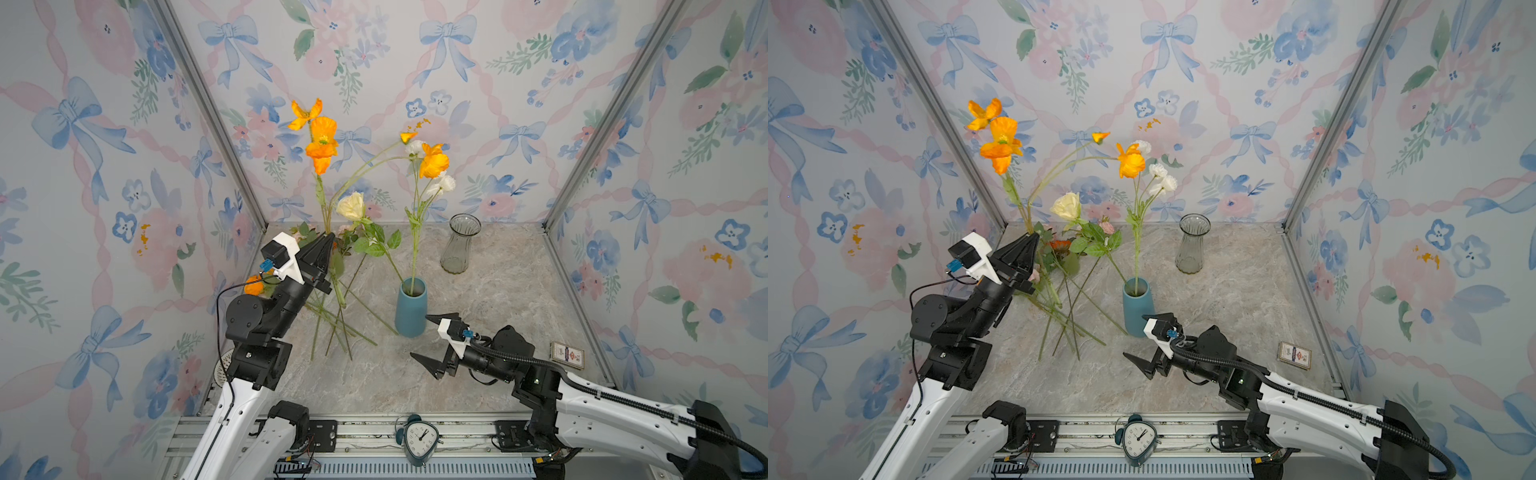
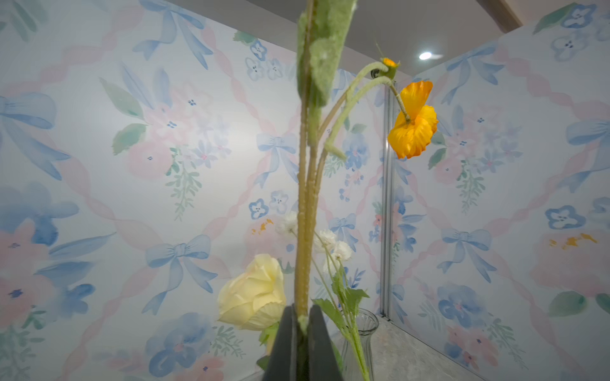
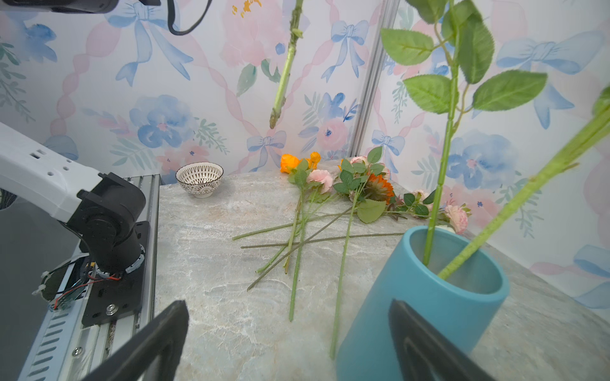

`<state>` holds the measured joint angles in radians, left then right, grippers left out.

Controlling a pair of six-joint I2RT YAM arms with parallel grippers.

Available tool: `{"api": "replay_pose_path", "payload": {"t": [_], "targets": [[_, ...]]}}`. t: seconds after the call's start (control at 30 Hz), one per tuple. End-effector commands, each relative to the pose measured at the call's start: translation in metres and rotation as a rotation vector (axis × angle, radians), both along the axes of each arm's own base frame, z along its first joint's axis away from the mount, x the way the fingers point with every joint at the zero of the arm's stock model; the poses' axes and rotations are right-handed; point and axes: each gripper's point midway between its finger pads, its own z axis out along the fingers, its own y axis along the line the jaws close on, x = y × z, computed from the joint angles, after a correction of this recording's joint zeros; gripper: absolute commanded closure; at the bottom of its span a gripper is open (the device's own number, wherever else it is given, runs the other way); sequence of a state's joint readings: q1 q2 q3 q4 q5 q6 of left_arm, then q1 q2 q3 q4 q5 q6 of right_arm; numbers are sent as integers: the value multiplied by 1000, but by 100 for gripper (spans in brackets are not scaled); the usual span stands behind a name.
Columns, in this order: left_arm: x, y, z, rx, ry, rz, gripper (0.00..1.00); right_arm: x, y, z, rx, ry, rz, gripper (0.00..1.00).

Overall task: Arrange the flowers into the vase
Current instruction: 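Carry the poppies toward the right gripper while the right gripper closes on the stems, then move the poppies over the teal vase with the right gripper while the left withdraws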

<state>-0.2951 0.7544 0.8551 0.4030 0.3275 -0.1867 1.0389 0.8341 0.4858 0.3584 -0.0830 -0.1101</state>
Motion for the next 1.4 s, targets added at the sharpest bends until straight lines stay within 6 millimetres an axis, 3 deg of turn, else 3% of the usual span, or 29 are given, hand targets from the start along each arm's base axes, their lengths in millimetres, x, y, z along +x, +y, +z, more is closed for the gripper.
{"api": "replay_pose_path", "payload": {"t": [0.0,0.13,0.27,0.4,0.8,1.07,1.13,1.27,1.37], "targets": [[-26,-39,12,54,-58,-235,100,4,-9,44,18,-42,-34,0],[-29,-70,-1,77,-10,-398,100,5,-11,96,85,-69,-34,5],[-35,-91,-14,75,11,-485,100,10,2,118,97,-69,-1,16],[-45,-101,-21,43,20,-561,100,17,15,136,157,-59,22,20],[-56,-110,-28,-12,44,-621,100,37,51,153,255,-8,86,46],[-57,-113,-34,-16,54,-633,100,45,62,158,278,3,100,59],[-56,-114,-36,-15,59,-632,100,46,64,160,278,6,103,66],[-54,-114,-39,-12,62,-625,100,48,66,157,267,14,100,92],[-53,-114,-42,-13,71,-621,100,48,64,158,267,15,98,100]]}}
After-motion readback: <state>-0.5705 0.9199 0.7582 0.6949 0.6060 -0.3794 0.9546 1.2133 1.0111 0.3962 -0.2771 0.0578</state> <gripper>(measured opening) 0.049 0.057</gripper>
